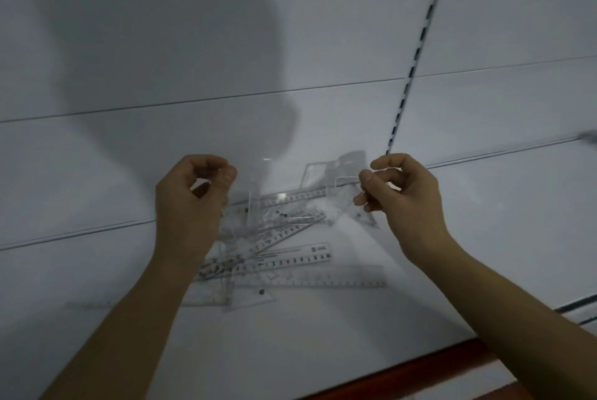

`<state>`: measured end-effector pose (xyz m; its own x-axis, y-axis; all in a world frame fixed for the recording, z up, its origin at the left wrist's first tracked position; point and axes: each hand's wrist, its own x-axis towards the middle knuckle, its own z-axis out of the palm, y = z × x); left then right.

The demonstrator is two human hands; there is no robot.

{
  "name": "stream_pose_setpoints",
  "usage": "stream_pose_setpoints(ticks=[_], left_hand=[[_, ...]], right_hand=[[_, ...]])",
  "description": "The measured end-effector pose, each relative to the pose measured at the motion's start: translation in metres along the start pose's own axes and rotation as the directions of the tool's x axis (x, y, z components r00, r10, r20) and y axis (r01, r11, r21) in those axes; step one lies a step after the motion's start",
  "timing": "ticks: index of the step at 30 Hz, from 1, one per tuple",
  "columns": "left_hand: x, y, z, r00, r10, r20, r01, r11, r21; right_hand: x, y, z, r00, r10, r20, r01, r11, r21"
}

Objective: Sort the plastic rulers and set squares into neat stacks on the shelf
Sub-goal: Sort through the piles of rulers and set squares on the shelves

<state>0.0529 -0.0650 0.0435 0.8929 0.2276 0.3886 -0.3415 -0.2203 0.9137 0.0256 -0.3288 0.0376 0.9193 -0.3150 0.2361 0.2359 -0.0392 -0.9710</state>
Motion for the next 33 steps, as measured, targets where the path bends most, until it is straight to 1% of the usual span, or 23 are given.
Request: stream_pose_setpoints(ticks=[3,6,8,13,17,21,25,28,30,33], left_hand=[[-0.013,0.024,0.036,0.998,-0.015,0.057,0.018,0.999,-0.042],[-0.033,0.043,0.088,0.996,-0.003,0.088,0.008,0.998,-0.062],[-0.049,0.05,0.127,0.993,-0.004,0.115,0.011,0.998,-0.06],[-0.09,0.068,0.227,0.98,-0.05,0.192,0.071,0.992,-0.107],[-0.121,0.089,0.313,0.968,-0.06,0.243,0.109,0.974,-0.196],[-0.15,0.101,0.39,0.927,-0.041,0.372,0.159,0.944,-0.29],[-0.167,0.11,0.457,0.873,-0.038,0.487,0.204,0.934,-0.292],[-0.172,0.119,0.505,0.844,-0.06,0.533,0.233,0.936,-0.263],[-0.17,0.122,0.534,0.827,-0.067,0.558,0.248,0.934,-0.256],[-0.16,0.122,0.569,0.814,-0.059,0.578,0.234,0.944,-0.233]], right_hand=[[-0.004,-0.006,-0.036,0.999,-0.003,-0.032,0.002,1.0,-0.006],[-0.008,-0.012,-0.087,0.998,-0.017,-0.063,0.015,0.999,-0.028],[-0.011,-0.017,-0.129,0.996,-0.009,-0.084,0.007,1.0,-0.024],[-0.013,-0.029,-0.241,0.984,0.039,-0.173,-0.036,0.999,0.021],[-0.017,-0.031,-0.339,0.971,0.076,-0.227,-0.058,0.995,0.082],[-0.025,-0.029,-0.422,0.95,0.11,-0.292,-0.09,0.993,0.083],[-0.029,-0.025,-0.495,0.92,0.185,-0.344,-0.152,0.981,0.122],[-0.026,-0.021,-0.535,0.894,0.204,-0.398,-0.16,0.977,0.139],[-0.019,-0.016,-0.557,0.878,0.196,-0.437,-0.167,0.98,0.106],[-0.003,-0.004,-0.584,0.857,0.19,-0.478,-0.173,0.982,0.081]])
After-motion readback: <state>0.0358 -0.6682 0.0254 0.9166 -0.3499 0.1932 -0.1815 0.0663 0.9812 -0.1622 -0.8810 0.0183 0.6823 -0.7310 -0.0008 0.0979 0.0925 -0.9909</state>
